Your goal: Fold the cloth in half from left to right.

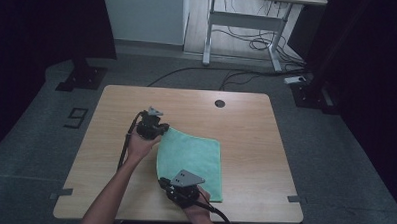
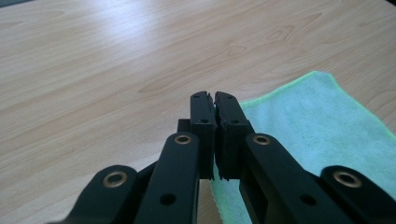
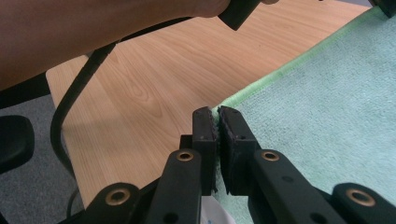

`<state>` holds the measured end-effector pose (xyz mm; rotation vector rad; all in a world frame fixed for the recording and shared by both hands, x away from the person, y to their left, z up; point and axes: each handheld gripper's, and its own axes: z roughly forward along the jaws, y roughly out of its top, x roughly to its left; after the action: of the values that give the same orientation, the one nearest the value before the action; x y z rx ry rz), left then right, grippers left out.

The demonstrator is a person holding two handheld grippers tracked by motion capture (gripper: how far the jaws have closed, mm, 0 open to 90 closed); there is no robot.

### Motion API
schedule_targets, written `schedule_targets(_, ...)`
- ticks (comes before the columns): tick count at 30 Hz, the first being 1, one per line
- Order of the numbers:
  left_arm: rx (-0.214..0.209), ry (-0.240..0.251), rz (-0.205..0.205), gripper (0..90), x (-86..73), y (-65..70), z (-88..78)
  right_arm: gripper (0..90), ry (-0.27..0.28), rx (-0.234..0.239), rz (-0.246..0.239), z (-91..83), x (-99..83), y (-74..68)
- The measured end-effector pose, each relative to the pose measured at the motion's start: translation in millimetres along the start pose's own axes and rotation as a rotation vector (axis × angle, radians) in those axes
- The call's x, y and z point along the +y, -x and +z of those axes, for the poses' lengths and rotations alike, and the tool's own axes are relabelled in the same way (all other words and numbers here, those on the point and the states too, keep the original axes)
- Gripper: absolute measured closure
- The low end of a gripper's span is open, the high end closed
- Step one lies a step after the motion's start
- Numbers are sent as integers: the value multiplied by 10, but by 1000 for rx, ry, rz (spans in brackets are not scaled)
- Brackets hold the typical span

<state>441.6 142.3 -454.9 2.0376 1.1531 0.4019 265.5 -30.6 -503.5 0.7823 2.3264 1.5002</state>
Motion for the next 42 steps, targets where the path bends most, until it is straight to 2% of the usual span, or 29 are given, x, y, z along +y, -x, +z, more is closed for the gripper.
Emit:
schedule_targets(7,15,34,5,865,81,-25,-174,845,53,15,-28,-24,182,-56)
schedule_targets(11,10,30,15,865,85,-5,-171,845,37,10,-31,-11,171,-58)
schedule_targets(19,11,29,10,864,82,-14,-163,846,23,8,-25,26,130,-56)
schedule_targets(29,35,49,17,864,144,-46,-339,845,47,13,-46,30,279,-89)
schedule_targets(36,33,29,10,864,81,-72,-280,844,26,19,-52,87,240,-124)
schedule_targets(42,56,45,6,865,135,-160,-453,845,43,43,-59,182,363,-171)
